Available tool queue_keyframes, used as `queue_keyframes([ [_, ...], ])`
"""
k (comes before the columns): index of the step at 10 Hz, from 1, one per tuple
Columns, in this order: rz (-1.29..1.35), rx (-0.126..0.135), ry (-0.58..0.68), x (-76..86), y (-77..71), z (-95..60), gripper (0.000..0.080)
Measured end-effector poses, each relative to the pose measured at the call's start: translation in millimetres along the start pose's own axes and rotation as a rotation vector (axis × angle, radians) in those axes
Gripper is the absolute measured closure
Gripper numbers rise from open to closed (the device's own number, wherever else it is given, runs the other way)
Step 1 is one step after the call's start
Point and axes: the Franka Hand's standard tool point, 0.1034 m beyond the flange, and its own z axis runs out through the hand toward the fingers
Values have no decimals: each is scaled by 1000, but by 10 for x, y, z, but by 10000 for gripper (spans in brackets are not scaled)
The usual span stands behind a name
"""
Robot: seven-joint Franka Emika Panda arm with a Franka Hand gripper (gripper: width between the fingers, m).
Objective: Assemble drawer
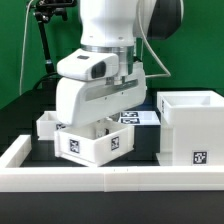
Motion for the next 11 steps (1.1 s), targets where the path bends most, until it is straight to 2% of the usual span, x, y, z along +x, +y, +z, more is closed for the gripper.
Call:
queue_keyframes([
  [5, -299, -10, -11, -62, 43, 0, 757],
  [6, -396, -24, -17, -66, 35, 5, 757],
  [7, -581, -26, -39, -87, 9, 7, 757],
  [9, -736, -25, -67, -98, -16, 25, 757],
  [11, -713, -23, -67, -110, -17, 35, 757],
])
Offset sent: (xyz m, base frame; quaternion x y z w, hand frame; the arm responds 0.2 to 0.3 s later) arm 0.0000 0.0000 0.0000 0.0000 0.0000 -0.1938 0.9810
